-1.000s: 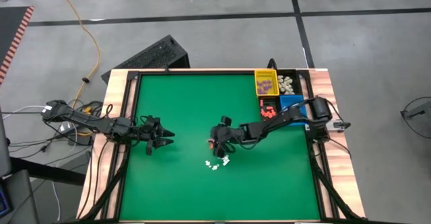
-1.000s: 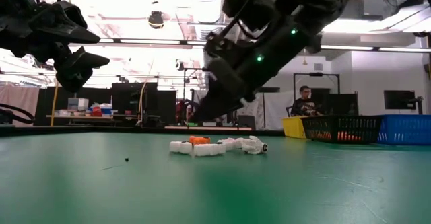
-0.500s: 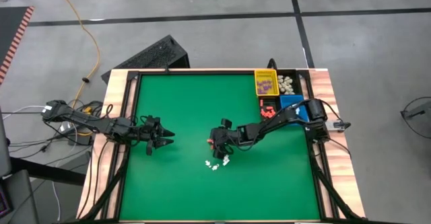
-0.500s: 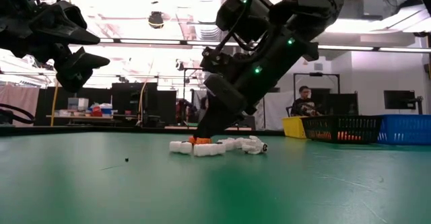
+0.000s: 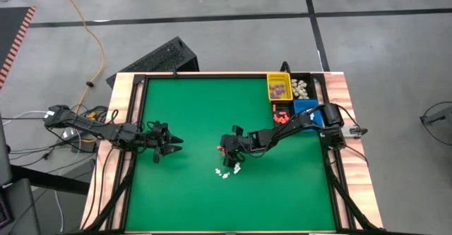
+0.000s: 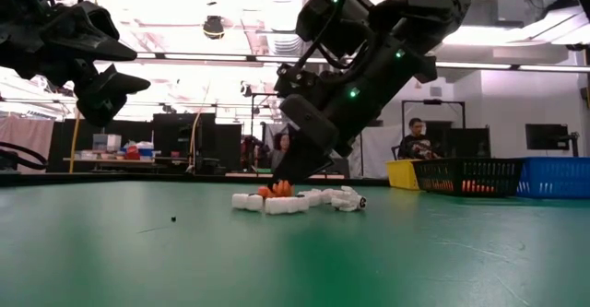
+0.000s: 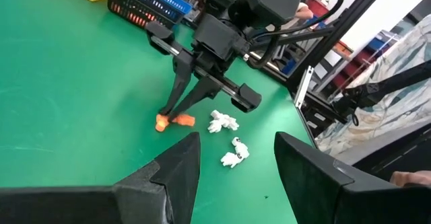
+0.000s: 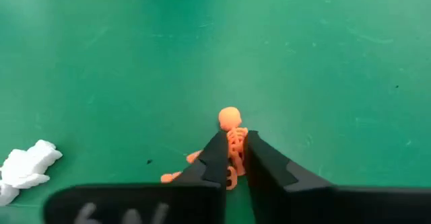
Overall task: Sort Halloween decoration
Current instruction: Put the orange skeleton toy into the bottom black basket
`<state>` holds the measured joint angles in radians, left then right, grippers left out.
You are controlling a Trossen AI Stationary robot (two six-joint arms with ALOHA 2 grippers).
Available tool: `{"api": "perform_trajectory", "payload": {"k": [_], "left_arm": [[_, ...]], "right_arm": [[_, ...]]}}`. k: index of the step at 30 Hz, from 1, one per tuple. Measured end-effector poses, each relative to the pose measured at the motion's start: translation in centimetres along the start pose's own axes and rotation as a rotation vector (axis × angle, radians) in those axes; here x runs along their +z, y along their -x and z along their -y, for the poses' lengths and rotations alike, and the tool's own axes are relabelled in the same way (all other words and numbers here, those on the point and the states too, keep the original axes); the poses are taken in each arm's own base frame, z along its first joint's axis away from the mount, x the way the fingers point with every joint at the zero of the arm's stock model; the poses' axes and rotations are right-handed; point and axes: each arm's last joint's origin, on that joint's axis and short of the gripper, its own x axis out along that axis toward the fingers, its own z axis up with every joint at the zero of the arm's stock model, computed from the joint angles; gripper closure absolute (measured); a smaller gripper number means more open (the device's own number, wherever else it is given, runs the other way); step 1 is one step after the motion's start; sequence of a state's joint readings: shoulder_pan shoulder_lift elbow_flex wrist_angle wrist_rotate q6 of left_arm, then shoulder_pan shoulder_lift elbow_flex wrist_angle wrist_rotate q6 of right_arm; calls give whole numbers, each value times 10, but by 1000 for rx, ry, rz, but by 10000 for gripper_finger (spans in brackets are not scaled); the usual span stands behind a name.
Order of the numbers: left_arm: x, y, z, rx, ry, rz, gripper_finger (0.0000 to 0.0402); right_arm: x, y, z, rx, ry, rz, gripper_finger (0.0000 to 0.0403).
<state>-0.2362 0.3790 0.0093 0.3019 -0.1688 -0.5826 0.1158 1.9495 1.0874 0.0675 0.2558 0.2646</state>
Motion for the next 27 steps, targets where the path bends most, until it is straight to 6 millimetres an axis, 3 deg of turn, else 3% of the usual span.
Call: {"api": "perform_trajectory", "payload": {"k": [3,14,19,27], "left_arm": [[0,0,0,-6,4,-4,221],[0,0,0,-6,5,-3,221],[0,0,0,-5,4,-5,221],[-1,0,0,-8,-2,-9,221]], "right_arm": [[0,1,-1,3,1,3,390],[12,9,-2,5,9,18,397],[29,34,7,-12,-5,33,398],[31,84,31,-237,-64,-70,396]]}}
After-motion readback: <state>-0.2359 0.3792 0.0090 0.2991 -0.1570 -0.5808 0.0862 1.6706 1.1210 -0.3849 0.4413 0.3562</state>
